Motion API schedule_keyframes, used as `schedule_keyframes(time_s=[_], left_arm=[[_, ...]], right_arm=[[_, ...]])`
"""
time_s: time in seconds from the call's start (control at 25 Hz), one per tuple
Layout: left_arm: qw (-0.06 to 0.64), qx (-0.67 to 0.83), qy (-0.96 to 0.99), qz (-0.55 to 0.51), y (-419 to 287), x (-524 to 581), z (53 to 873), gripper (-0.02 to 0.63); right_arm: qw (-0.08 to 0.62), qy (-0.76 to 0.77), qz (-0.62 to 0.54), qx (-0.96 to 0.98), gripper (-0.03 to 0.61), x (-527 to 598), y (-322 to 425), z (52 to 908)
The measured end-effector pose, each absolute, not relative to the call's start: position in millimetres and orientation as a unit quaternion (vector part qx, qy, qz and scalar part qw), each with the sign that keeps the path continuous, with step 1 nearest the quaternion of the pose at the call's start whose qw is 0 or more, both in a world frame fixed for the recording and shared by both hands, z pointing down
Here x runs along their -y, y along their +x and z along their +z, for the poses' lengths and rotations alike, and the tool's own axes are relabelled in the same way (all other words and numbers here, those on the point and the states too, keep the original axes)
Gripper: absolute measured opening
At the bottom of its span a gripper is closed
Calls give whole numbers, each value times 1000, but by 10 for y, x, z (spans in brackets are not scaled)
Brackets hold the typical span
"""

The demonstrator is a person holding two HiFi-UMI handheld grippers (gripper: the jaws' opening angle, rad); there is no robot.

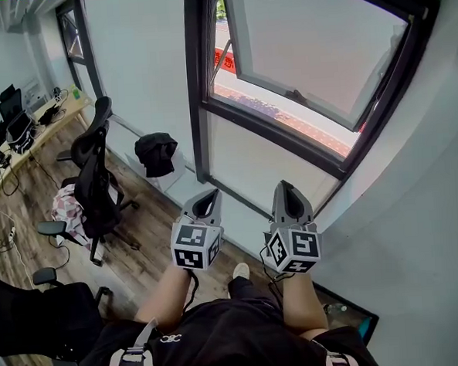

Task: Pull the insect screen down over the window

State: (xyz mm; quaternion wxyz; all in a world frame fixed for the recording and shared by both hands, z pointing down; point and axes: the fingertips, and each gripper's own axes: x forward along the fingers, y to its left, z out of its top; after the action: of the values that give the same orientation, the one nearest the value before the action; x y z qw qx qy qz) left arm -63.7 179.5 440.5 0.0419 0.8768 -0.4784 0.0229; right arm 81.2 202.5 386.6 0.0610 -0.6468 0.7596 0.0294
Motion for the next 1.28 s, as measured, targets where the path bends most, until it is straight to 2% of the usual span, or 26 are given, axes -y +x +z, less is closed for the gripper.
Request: schedule_keyframes(time_s=[0.6,0.92,1.28], left_arm=[[24,483,874,43,-425,-452,4495,11],[23,476,878,43,-97,650,4353,12],[8,439,897,50,609,1672,4283,12]], right_arm=[[70,-651,38,-755,3,-656,1062,3962],[64,-652,43,-754,3,433,1339,3830],[79,-674,38,-733,3,1317,1988,3776]])
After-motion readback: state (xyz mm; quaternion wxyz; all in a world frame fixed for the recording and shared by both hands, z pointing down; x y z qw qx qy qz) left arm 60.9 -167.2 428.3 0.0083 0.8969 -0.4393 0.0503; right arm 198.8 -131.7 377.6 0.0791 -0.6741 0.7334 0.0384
